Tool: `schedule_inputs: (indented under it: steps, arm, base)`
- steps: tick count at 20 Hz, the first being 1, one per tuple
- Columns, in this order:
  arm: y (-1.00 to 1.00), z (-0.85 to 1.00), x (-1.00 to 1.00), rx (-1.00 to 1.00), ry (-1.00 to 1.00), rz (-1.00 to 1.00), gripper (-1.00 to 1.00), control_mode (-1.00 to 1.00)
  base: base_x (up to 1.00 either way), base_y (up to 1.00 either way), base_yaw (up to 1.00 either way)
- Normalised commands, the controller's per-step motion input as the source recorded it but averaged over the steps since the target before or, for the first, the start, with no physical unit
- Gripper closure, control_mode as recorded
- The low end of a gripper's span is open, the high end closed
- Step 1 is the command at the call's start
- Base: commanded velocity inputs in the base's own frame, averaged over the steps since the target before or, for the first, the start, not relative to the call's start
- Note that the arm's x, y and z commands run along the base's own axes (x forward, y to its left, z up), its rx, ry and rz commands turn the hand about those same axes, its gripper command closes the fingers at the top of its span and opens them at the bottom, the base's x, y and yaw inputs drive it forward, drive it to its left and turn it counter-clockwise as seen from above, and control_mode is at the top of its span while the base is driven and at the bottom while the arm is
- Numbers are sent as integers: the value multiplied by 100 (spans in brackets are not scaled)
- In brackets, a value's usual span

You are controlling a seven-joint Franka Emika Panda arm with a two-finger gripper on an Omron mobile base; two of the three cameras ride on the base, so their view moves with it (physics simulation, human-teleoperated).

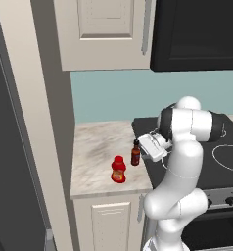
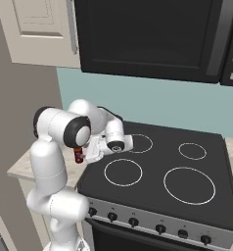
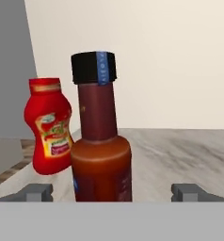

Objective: Place the ketchup and condiment bottle from the counter to the top shelf of the fridge. If the existing items in the fridge are on the top shelf, move them to other shelves.

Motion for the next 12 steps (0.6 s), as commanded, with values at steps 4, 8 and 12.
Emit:
schedule_inputs:
  steps: [4,8,12]
  arm:
    - [19,0,0,0,0,0,-100,-100]
    - [19,0,0,0,0,0,-100,-100]
    - [19,0,0,0,0,0,-100,-100]
  base:
    - [0,0,0]
    - [0,0,0]
    - [0,0,0]
